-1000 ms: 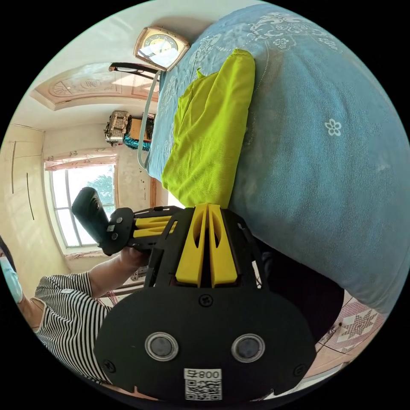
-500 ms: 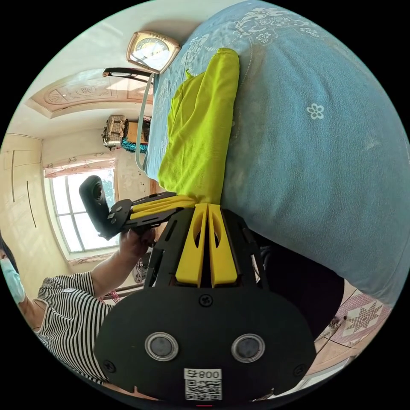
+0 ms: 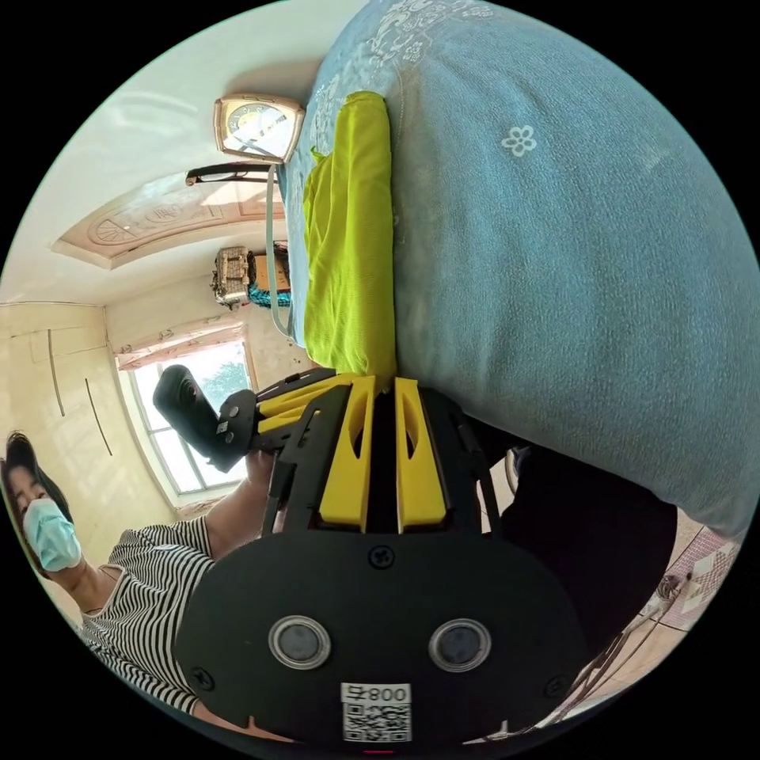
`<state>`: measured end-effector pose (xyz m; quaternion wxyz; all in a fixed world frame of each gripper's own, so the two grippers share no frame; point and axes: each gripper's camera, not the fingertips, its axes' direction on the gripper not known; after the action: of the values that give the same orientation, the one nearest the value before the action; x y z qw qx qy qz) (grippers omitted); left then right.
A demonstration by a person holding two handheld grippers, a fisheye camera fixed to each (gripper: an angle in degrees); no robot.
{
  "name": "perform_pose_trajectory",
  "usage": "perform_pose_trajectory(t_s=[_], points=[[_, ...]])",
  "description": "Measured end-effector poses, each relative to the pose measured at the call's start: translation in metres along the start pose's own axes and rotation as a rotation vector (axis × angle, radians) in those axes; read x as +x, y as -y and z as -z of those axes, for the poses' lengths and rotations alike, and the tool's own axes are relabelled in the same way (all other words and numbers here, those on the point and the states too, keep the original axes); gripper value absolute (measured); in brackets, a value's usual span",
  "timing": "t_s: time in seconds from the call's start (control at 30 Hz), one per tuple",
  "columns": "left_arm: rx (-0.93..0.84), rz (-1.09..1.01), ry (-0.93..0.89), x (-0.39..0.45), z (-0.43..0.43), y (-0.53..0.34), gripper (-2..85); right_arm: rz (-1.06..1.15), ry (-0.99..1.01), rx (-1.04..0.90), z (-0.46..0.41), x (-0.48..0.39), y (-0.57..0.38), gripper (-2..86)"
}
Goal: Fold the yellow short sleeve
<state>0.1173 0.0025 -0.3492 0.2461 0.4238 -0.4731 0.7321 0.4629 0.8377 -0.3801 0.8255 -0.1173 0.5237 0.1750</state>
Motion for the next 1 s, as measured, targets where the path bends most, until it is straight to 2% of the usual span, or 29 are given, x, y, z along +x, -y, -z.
perform_pose_trajectory(t_s=[0.27, 0.6, 0.8, 0.9, 1.0], points=[[0.095, 0.084, -0.11, -0.045, 0.025, -0.076, 1.8, -0.009, 0.17, 0.068, -0.005, 0.011, -0.007, 7.6], [0.138, 0.098, -0.148, -0.098, 0.039, -0.165, 1.6, -0.003, 0.174, 0.066, -0.021, 0.012, -0.009, 8.0], [0.171, 0.143, -0.19, -0.148, 0.047, -0.235, 1.0, -0.027, 0.187, 0.065, -0.027, 0.017, -0.01, 3.8], [0.243, 0.251, -0.247, -0.194, 0.057, -0.295, 0.9, -0.005, 0.162, 0.064, -0.022, 0.012, -0.013, 3.0], [0.329, 0.451, -0.376, -0.259, 0.054, -0.378, 1.7, 0.009, 0.17, 0.067, -0.017, 0.008, -0.015, 2.5]])
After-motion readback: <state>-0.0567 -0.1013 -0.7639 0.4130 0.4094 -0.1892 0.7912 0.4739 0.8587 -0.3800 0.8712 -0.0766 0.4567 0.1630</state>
